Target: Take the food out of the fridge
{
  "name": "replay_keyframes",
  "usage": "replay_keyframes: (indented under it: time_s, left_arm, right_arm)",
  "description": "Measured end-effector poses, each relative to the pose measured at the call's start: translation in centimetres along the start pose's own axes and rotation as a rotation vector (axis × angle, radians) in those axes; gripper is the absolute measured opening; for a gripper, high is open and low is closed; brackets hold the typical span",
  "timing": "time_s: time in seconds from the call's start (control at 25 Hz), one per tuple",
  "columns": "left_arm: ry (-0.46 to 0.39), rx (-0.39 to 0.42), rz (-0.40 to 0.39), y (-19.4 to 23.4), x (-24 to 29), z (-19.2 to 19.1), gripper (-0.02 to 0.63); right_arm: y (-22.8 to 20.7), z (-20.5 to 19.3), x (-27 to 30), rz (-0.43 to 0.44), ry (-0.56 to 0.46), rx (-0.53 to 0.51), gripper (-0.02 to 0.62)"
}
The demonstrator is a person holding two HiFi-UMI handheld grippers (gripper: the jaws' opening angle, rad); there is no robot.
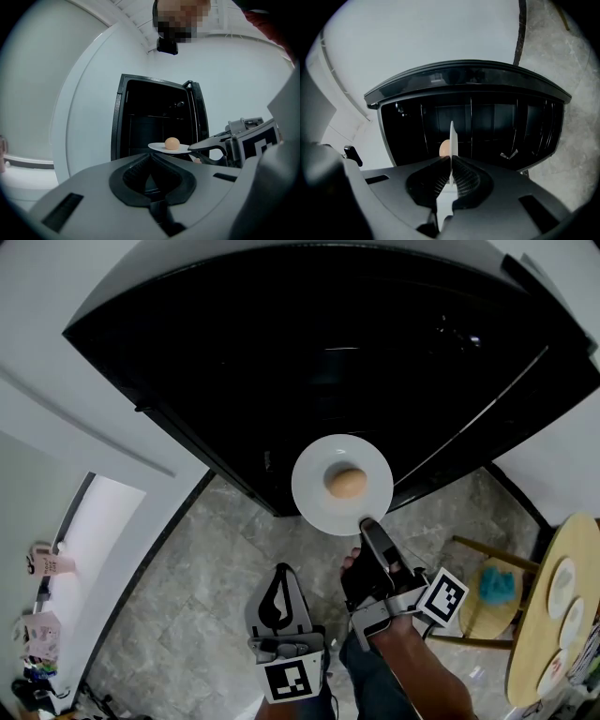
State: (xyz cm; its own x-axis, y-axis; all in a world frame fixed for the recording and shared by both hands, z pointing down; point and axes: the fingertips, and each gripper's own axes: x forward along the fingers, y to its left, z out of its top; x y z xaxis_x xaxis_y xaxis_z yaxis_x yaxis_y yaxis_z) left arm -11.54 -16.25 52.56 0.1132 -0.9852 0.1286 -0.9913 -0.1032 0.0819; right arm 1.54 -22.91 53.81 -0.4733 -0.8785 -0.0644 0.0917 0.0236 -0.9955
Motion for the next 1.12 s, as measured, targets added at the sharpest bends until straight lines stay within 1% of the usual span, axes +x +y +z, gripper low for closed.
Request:
replay_keyframes:
  time_s: [0.16,0.8,1.12]
  left_arm:
    - [-0.001,0.000,0.001,0.0,0.0,0.1,0.014]
    - [-0.006,0.004,0.008,0.4,0.4,0.3,0.014]
    - [-0.009,0.003,0.008,0.4,0.6,0.7,0.014]
  right_arm:
    - [0.3,-0.5,-0.7,0.005,0.005,0.016,0.029]
    - [1.1,-1.8,-2.6,-0.030,0.018,0.024,0.029]
    - [1.2,-1.7,-3.2,-0.049,0.009,0.023,0.029]
